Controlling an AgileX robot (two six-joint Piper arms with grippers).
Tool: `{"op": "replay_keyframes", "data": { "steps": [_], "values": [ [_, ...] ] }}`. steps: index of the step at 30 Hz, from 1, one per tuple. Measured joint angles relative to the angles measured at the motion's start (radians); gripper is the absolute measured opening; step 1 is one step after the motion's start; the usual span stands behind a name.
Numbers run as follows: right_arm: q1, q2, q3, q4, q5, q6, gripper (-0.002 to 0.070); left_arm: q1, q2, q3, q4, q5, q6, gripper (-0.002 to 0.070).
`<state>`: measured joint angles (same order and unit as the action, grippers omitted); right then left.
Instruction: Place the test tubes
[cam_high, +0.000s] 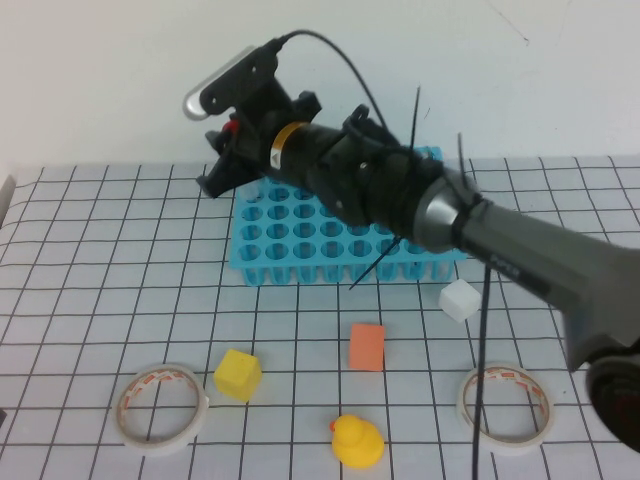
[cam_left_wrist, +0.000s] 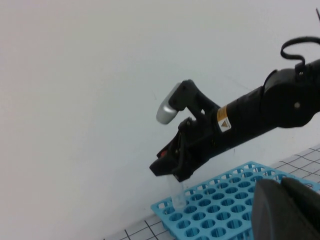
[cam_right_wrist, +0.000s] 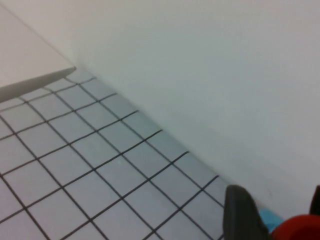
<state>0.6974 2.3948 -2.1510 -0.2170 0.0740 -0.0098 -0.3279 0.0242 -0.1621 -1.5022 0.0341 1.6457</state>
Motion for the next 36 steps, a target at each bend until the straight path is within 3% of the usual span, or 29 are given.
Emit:
{"op": "replay_keyframes", "data": {
  "steps": [19,36],
  "values": [
    [0.004,0.094,-0.025,0.011,-0.080,-0.050,0.0265,0.000,0.000,0.000,0.000,0.000,0.003,-0.0001],
    [-0.012,0.094,-0.025,0.032,-0.040,-0.005,0.0265,0.000,0.000,0.000,0.000,0.000,0.003,-0.0001]
  ]
}}
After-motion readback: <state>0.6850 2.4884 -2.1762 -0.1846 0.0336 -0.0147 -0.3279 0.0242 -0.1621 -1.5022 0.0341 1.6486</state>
